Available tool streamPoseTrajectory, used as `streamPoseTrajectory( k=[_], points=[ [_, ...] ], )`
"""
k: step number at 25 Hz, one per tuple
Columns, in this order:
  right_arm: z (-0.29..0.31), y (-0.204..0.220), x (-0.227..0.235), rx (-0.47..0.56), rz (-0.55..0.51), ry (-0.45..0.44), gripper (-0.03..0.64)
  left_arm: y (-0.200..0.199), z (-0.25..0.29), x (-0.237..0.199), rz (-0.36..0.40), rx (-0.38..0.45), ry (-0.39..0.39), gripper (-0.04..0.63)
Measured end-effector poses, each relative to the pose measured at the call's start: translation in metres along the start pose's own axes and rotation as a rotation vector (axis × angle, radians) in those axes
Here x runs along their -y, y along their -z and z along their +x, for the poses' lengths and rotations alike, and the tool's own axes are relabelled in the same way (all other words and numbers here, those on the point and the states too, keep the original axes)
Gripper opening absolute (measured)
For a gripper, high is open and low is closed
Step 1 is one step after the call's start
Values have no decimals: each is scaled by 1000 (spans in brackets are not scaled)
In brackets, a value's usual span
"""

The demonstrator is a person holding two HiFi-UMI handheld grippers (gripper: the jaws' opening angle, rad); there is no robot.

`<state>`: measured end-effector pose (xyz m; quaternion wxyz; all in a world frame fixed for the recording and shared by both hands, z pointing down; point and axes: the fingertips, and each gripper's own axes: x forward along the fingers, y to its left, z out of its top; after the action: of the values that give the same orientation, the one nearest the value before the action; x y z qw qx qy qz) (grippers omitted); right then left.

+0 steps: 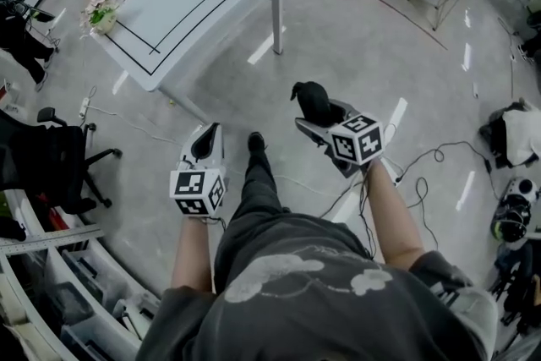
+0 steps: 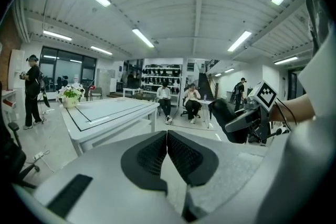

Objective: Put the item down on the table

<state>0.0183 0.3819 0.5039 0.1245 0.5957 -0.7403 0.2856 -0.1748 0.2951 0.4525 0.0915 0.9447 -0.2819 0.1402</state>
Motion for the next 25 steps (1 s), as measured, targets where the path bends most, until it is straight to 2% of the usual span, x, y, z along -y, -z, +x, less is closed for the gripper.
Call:
streamPoseTrajectory(
  k=[11,20,25],
  points=[
    [87,-74,77,-33,-5,21,330,-44,129,-70,-8,3,39,5],
    [201,-179,125,-50,-11,8,330,-95,231,-166,-30,4,36,5],
    [255,-221,137,-74,-26,-2,330,-103,267,-218,-64,0,14,5]
  ],
)
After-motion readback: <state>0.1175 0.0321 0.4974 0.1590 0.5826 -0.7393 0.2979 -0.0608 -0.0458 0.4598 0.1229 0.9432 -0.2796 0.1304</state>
